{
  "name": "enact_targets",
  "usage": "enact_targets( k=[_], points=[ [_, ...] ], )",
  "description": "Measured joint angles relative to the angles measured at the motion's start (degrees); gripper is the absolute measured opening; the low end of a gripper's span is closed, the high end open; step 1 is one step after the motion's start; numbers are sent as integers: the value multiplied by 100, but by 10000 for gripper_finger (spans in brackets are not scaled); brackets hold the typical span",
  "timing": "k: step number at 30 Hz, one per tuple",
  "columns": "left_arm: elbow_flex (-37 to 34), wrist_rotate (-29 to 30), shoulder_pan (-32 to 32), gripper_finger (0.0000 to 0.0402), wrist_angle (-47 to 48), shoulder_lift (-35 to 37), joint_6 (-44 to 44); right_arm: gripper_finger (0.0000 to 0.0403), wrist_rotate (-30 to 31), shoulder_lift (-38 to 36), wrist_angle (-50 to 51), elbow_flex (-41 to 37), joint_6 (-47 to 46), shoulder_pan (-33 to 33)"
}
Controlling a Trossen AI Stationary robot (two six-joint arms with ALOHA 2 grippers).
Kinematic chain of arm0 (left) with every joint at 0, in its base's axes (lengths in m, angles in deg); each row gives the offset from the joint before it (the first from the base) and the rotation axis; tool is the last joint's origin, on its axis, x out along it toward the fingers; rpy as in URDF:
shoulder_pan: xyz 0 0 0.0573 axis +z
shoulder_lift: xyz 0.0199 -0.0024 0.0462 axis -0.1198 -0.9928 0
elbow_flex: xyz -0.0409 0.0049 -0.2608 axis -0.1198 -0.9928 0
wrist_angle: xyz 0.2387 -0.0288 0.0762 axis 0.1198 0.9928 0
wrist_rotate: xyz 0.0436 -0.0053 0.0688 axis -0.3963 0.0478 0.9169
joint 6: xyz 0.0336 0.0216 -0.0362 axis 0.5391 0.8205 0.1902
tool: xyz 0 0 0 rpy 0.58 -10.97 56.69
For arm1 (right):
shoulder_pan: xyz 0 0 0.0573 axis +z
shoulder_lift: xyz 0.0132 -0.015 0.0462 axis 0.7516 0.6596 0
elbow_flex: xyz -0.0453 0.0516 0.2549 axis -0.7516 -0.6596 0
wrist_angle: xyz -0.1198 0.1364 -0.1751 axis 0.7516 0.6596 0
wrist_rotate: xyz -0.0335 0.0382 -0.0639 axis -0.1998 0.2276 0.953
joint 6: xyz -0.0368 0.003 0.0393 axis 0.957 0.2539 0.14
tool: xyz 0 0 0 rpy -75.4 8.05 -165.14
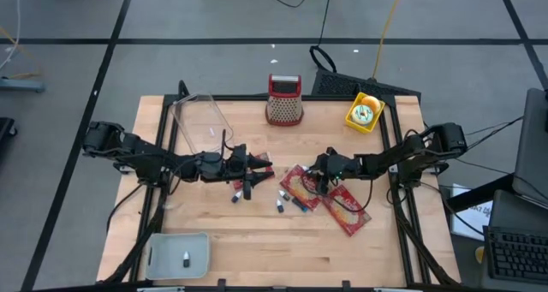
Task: Pick & Place Food Item
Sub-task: Put the top green food coloring bottle into the gray bin
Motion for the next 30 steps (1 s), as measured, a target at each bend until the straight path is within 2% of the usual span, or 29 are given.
enact_targets(
  k=[9,22,25,30],
  points=[
    [0,0,0,173,20,0,2,130,11,0,118,0,101,-195],
    [0,0,0,173,28,0,4,128,20,-2,344,0,735,-282],
    [0,0,0,173,28,0,4,113,18,-2,361,0,849,-282],
    [0,0,0,173,26,0,4,64,17,-2,342,0,1018,-278]
  ],
)
